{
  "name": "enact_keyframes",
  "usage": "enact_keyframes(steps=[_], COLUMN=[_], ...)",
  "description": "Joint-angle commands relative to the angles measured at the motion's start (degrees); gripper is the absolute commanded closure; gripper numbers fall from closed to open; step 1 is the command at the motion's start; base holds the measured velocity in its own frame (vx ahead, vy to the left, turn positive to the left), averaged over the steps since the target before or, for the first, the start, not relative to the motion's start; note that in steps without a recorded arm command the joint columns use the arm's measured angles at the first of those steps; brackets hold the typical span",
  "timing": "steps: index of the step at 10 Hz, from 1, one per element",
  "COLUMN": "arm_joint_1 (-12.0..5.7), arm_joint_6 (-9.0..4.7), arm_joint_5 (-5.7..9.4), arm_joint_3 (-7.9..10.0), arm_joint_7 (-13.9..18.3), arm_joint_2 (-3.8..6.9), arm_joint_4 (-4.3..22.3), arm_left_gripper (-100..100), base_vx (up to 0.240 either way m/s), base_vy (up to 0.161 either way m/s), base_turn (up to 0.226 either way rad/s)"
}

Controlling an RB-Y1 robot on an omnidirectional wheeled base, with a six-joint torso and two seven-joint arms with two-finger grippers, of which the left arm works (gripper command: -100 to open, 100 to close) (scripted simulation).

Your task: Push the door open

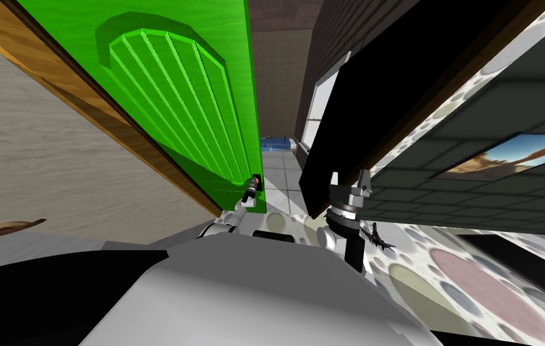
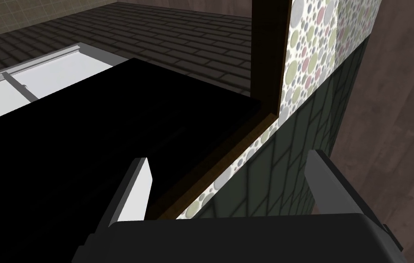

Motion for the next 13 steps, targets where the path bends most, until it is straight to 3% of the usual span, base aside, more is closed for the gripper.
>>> enact_keyframes(steps=[1, 13], arm_joint_1=[0.45, 0.62], arm_joint_6=[0.3, 0.44], arm_joint_5=[0.16, 2.01], arm_joint_3=[0.88, 7.45], arm_joint_7=[-0.4, -2.0], arm_joint_2=[0.63, 3.73], arm_joint_4=[-1.3, -0.6], arm_left_gripper=[100, 100], base_vx=[0.175, 0.183], base_vy=[-0.073, -0.073], base_turn=[0.055, 0.052])
